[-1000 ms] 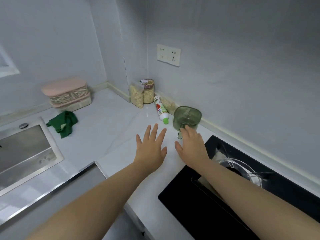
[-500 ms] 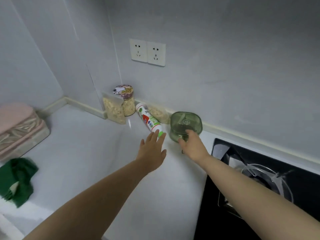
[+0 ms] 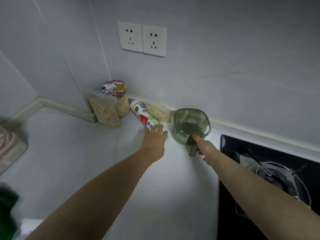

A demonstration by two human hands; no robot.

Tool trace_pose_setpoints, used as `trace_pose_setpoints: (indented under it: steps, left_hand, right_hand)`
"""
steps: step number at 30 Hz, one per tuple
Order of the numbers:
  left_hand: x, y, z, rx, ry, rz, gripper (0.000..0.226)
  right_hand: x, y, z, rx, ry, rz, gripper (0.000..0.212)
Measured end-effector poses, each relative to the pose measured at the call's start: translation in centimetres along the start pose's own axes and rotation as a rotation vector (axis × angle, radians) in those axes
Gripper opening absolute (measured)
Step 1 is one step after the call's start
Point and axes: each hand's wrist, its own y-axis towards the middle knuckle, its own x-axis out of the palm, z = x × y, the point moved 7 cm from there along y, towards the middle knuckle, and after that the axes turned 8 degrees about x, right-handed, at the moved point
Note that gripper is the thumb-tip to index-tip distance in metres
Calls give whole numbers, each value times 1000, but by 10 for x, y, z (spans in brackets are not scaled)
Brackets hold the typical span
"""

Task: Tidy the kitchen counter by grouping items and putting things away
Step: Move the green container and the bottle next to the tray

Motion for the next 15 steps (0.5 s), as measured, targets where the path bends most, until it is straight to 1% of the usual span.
trace_pose_setpoints:
  steps: [3, 6, 10, 12, 15]
  left_hand:
    - [5, 14, -5, 37, 59, -24, 63]
    - [9, 28, -10, 82, 126, -47, 63]
    - [14, 42, -12, 154, 238, -61, 55]
    - [18, 48, -11, 182, 265, -51, 47]
    - [23, 54, -9, 213, 286, -49, 42]
  right_hand:
    - [8, 12, -2, 19, 86, -35, 56]
    - [12, 23, 0, 54, 192, -36, 43]
    - [14, 26, -2, 63, 336, -50, 33]
    - [14, 27, -4, 63, 353, -55, 31]
    - [15, 27, -4, 90, 356, -67, 32]
